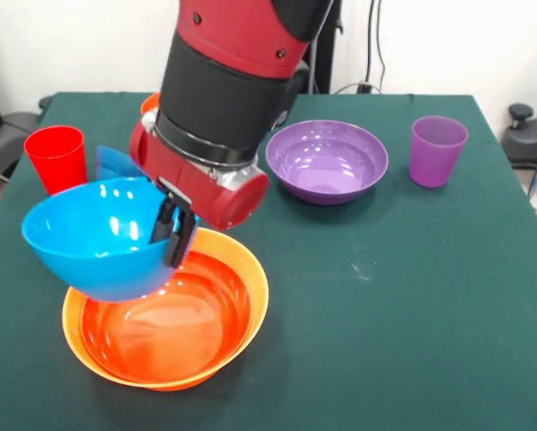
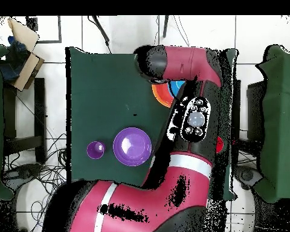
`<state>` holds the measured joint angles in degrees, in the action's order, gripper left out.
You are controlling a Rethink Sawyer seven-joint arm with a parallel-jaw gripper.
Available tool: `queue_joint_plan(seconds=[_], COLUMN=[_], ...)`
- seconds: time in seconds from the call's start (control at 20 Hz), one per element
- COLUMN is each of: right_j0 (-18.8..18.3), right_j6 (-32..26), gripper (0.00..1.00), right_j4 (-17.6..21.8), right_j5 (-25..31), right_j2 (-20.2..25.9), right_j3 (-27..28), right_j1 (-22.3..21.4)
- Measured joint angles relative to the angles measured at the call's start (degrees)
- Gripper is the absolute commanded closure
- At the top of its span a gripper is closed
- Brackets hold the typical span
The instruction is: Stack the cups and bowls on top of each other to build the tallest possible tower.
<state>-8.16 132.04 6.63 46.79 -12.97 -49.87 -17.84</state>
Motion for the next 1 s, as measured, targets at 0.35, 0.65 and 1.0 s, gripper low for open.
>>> queue_joint_plan(seconds=[0.35,0.65,1.0], right_j0=[-0.7,-0.5,-0.4], right_j6=[0.0,0.0,-0.4], gripper=[1.00,1.00,1.00], right_j4=[-0.1,0.0,0.6], right_j5=[-0.1,2.9,4.9], right_j2=[4.0,5.6,6.0], right_j3=[-0.4,1.6,3.0], right_j1=[0.5,1.5,2.1])
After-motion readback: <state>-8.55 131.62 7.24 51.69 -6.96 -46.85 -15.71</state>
